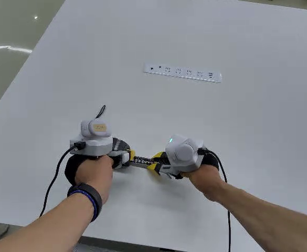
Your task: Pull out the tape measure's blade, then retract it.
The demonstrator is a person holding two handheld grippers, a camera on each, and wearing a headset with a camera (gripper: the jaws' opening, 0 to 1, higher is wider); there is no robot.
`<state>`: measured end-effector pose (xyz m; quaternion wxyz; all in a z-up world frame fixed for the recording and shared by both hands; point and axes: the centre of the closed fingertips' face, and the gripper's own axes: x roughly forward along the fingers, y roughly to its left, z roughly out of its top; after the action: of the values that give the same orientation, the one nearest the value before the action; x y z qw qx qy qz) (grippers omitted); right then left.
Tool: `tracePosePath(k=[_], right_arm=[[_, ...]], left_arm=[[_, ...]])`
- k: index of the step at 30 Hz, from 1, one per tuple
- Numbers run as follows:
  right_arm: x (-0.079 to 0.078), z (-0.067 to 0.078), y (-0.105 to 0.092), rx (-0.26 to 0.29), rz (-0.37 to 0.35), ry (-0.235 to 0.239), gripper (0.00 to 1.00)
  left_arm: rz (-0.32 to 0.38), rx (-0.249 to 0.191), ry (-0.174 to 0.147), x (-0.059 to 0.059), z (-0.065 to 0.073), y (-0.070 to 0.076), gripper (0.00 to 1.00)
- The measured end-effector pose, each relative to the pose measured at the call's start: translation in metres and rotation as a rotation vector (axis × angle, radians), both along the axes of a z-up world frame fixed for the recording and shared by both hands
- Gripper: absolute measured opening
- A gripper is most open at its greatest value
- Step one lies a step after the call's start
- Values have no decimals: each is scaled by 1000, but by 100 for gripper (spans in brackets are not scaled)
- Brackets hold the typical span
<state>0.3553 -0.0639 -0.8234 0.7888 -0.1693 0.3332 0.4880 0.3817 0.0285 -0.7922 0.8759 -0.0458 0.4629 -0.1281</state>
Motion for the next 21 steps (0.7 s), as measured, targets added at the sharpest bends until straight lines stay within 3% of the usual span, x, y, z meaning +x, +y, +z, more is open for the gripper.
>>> tracePosePath(k=[21], right_arm=[[5, 0, 18, -5, 38, 8, 12]], left_arm=[[5, -15, 10, 0, -1, 2, 59]])
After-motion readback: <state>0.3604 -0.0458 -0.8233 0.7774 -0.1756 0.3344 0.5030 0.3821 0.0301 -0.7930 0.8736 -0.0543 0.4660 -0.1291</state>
